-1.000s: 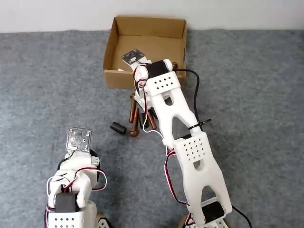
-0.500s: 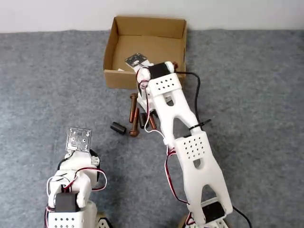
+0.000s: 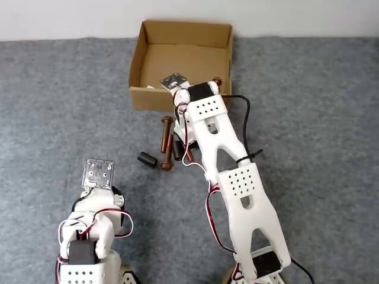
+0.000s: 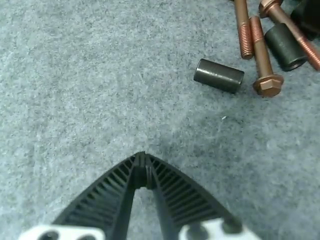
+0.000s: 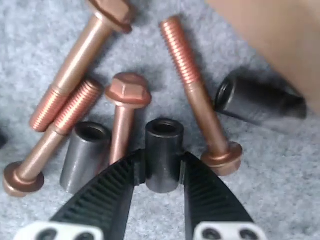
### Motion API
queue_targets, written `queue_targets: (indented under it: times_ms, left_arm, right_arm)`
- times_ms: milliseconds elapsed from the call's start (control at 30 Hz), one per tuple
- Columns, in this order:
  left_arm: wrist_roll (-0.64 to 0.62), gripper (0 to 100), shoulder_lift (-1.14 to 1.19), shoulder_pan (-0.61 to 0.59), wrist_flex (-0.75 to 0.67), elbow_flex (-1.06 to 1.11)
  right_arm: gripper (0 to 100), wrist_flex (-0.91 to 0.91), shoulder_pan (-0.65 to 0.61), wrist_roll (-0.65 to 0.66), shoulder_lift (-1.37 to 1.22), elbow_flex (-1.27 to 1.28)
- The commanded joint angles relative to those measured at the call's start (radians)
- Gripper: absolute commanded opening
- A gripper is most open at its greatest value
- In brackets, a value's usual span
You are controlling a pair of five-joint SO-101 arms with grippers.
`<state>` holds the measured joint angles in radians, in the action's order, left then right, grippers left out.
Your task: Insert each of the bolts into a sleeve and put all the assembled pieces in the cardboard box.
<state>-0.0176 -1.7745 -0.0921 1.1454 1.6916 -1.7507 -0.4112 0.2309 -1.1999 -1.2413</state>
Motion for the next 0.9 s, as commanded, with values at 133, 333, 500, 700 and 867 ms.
queue_targets:
  times_ms: [133, 333, 500, 700, 867]
  left_arm:
    - [0.012, 0, 0.002, -0.008, -0.011, -0.005]
    - [0.012, 0, 0.002, -0.008, -0.011, -0.005]
    - [0.009, 0, 0.002, -0.006, -0.017, -0.005]
    - [0.008, 0, 0.002, 0.000, -0.035, -0.005]
    - [0.014, 0, 0.000, 0.002, -0.035, -0.005]
  right_arm:
    - [1.6, -0.019, -0.012, 0.012, 0.012, -0.008]
    - [0.9, -0.047, -0.004, 0.009, 0.139, -0.025]
    - [0.9, -0.048, -0.005, 0.006, 0.332, 0.101]
    - [0.9, -0.048, -0.002, -0.063, 0.693, 0.480]
    - [0.9, -0.047, 0.045, -0.213, 1.029, 0.822]
